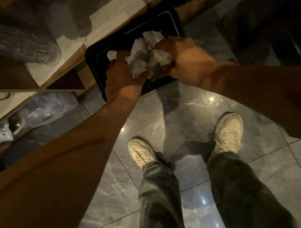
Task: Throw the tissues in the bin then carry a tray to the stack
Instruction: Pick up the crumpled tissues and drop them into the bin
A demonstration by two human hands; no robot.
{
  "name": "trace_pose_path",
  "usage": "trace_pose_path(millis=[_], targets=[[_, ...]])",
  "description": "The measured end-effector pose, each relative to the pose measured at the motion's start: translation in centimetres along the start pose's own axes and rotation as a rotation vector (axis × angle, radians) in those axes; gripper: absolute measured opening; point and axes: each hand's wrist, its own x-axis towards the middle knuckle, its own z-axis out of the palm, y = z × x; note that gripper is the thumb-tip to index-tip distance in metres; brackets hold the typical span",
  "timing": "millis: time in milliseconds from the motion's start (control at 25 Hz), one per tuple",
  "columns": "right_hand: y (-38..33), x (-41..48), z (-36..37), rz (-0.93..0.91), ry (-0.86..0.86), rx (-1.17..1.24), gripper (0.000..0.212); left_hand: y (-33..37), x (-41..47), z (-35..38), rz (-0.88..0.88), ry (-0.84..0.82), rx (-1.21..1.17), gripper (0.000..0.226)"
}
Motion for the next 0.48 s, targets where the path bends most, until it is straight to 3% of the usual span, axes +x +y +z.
trace_pose_path(millis=[280,480], targets=[[-1.7,-3.6,-2.7,0.066,0.015,-0.072,0.043,1.1,-3.8,-2.2,0.095,-0.008,0.027,0.063],[-4.9,-8.3,-5.5,-0.039,0.039,-0.091,0.037,4.6,-7.9,-5.1,0.126,-0.054,0.090,0.048]])
